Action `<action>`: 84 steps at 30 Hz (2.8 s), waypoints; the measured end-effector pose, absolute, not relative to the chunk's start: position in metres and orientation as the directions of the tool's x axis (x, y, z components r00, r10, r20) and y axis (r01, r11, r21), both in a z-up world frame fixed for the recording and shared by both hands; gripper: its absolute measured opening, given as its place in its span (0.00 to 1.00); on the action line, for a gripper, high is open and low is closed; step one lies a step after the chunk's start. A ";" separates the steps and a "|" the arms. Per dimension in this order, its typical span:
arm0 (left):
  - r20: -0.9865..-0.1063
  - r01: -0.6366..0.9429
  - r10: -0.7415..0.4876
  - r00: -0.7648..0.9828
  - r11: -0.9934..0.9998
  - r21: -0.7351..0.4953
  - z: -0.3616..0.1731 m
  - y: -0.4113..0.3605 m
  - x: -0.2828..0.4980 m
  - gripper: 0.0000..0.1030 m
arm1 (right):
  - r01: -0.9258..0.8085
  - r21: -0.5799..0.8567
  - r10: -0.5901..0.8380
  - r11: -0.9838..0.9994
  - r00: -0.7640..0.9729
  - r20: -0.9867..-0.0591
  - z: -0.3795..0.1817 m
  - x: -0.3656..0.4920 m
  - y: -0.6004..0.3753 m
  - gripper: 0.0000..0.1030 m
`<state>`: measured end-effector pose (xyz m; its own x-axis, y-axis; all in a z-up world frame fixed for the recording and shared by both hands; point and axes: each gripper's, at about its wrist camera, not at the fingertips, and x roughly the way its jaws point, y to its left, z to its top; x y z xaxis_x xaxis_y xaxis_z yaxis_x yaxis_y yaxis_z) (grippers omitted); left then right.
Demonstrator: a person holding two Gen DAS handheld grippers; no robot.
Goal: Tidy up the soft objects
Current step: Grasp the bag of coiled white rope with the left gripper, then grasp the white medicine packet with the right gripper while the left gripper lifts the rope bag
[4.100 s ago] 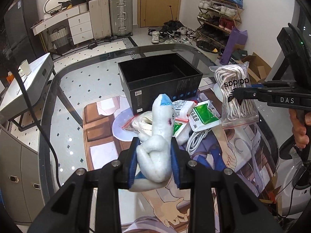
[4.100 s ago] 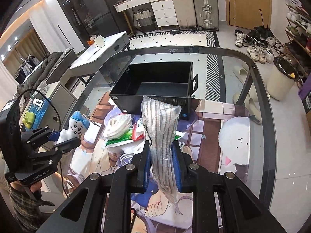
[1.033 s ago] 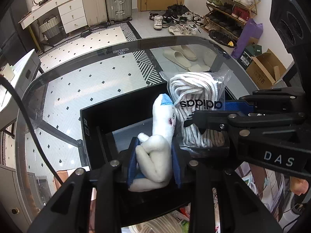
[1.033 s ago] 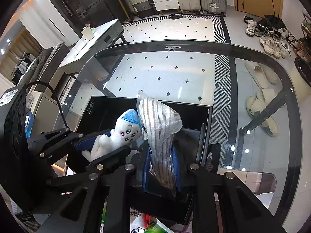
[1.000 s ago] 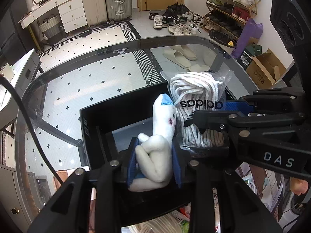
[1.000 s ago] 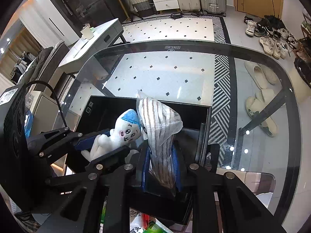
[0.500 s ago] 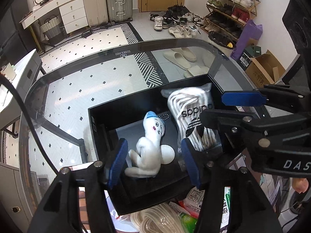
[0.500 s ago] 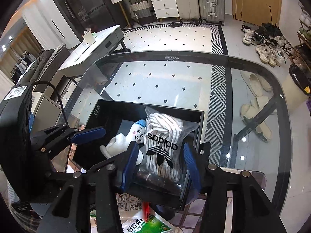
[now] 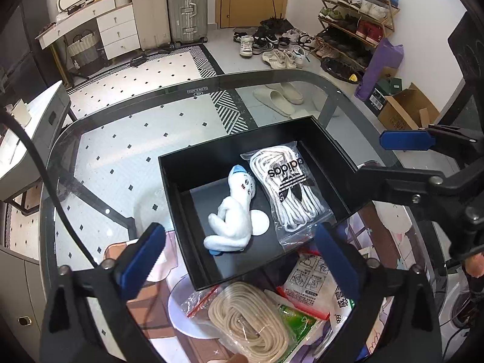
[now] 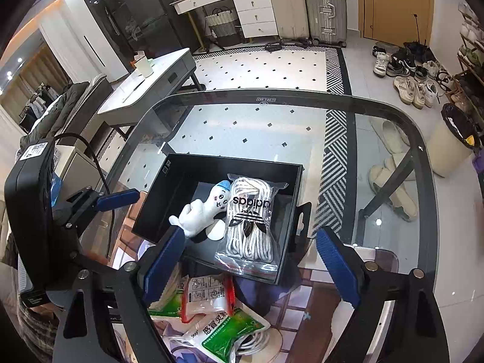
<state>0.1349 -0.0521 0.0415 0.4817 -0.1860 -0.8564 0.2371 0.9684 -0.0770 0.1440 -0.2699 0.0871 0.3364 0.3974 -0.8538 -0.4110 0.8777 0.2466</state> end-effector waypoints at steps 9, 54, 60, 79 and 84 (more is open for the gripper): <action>-0.852 0.208 -0.173 0.495 0.975 -0.077 0.045 -0.041 0.112 1.00 | -0.401 0.244 0.393 0.883 0.345 -0.853 0.093 0.122 -0.291 0.92; -0.908 0.135 -0.254 0.333 0.966 -0.221 -0.027 -0.027 0.081 0.96 | -0.426 0.363 0.458 0.829 0.145 -0.877 0.022 0.086 -0.252 0.99; -0.906 0.126 -0.262 0.334 0.964 -0.233 -0.031 -0.021 0.084 0.85 | -0.425 0.360 0.453 0.831 0.141 -0.880 0.022 0.087 -0.249 0.99; -0.900 0.125 -0.257 0.351 0.966 -0.227 -0.027 0.005 0.074 0.37 | -0.465 0.339 0.430 0.818 0.103 -0.897 0.015 0.086 -0.215 0.99; -0.903 0.132 -0.249 0.350 0.968 -0.215 -0.027 0.007 0.069 0.34 | -0.485 0.299 0.393 0.822 0.102 -0.914 0.009 0.091 -0.203 0.99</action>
